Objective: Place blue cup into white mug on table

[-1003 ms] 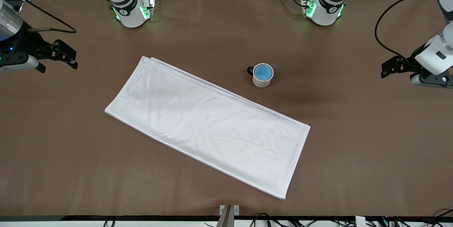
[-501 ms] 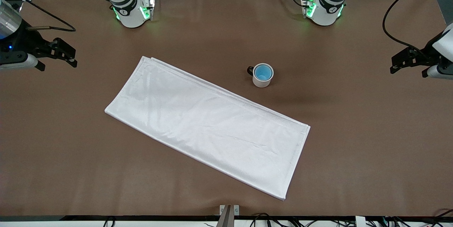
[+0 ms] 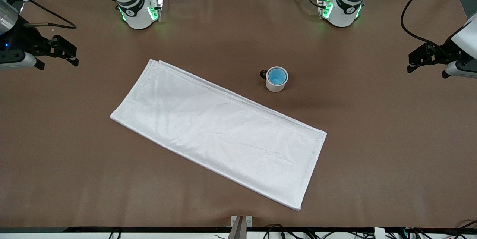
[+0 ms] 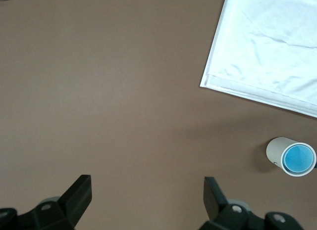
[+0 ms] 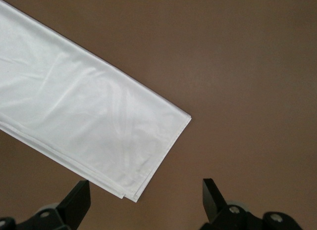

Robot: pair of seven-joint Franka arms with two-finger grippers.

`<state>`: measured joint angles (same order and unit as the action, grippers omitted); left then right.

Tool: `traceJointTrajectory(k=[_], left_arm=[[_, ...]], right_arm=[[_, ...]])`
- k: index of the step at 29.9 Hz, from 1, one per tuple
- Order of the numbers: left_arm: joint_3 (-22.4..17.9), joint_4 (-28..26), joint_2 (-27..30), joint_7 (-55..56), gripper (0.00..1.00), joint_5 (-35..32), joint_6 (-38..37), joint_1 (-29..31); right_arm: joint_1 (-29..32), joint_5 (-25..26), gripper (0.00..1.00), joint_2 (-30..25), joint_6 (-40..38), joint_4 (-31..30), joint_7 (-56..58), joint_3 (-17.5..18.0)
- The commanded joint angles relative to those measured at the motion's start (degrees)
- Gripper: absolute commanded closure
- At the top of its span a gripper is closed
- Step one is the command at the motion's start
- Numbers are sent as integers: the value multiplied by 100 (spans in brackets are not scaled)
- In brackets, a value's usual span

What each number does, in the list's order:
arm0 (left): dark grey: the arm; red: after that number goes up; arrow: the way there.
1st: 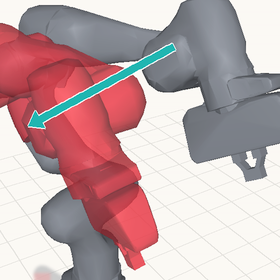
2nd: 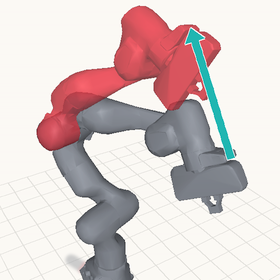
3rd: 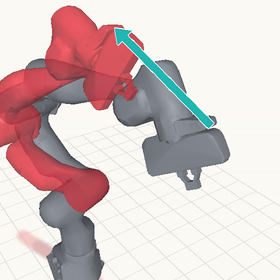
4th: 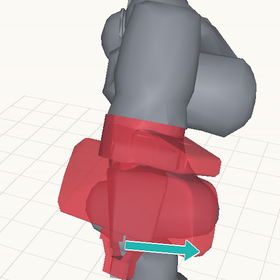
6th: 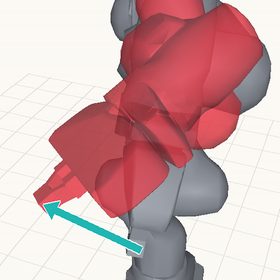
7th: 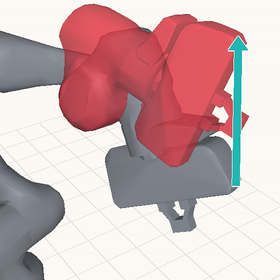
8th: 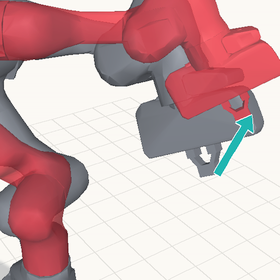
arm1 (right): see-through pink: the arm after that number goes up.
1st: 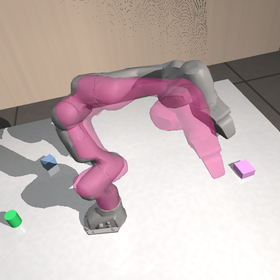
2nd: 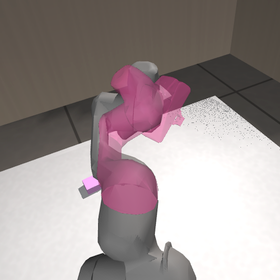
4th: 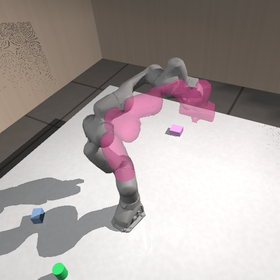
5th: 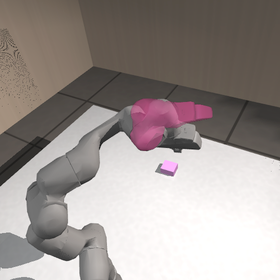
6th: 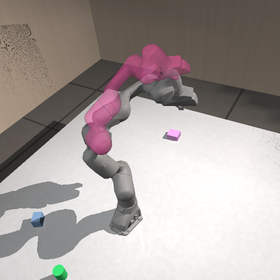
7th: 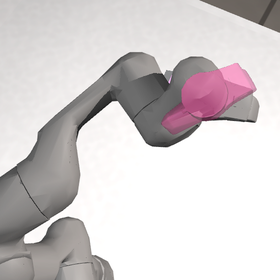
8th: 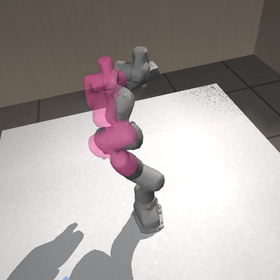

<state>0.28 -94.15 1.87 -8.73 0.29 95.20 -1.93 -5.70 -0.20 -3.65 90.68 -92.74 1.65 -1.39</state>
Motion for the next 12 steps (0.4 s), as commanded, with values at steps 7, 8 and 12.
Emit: traceJointTrajectory(k=[7, 8, 12], left_arm=[[122, 160, -29, 170, 0, 85, -151, 175], [122, 160, -29, 170, 0, 85, -151, 175], [122, 160, -29, 179, 0, 94, -151, 166]], right_arm=[[17, -103, 0, 110, -94, 45, 64, 25], [17, -103, 0, 110, -94, 45, 64, 25], [34, -103, 0, 110, -129, 63, 90, 25]])
